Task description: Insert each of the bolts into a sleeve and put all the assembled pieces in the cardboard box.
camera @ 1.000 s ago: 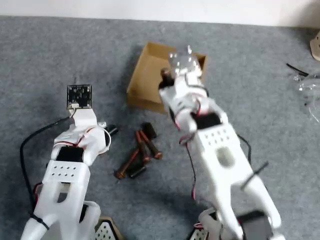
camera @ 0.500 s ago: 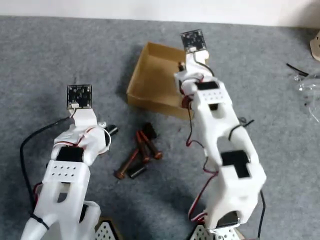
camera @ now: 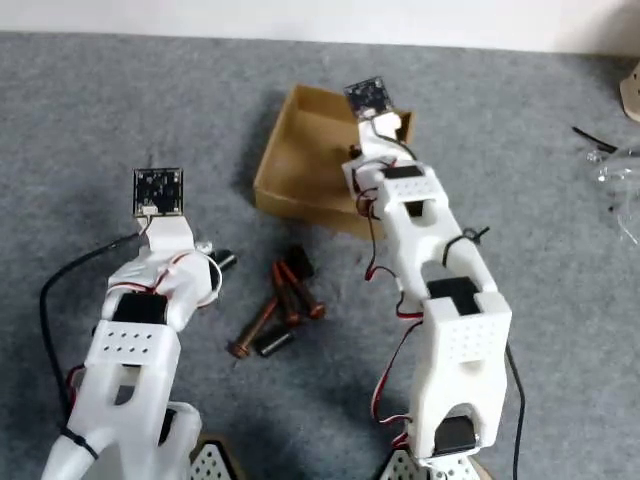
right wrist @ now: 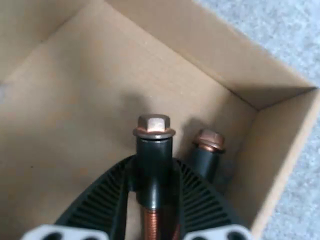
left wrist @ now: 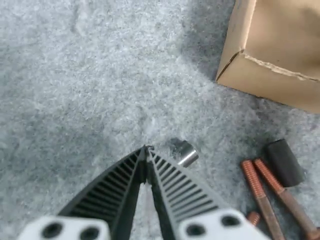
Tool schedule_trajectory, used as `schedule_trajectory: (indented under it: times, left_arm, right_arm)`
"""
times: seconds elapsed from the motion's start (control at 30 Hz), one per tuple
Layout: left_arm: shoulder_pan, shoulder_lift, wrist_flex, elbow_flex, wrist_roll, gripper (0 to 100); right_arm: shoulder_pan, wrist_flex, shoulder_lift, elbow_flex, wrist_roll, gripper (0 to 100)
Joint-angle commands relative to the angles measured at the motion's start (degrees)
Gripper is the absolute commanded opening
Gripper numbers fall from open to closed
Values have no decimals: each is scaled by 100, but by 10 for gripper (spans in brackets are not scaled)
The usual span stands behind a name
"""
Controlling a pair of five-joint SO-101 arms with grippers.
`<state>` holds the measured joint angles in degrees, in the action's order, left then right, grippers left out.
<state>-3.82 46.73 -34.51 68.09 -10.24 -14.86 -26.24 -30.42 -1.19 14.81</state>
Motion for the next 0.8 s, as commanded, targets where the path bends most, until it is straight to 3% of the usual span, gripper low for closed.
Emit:
schedule_trajectory:
  times: [0.0,0.3,0.77]
  left_arm:
    - [-31,-13,97,-163,18,5]
    - [-31,-13,97,-163,26,5]
    - [-31,-13,97,-163,35,5]
  right_arm:
    - [-242,40,57,-303,70,38]
    - [-330,-418,31,-347,62,149]
    - [-312,-426,857,-312,62,156]
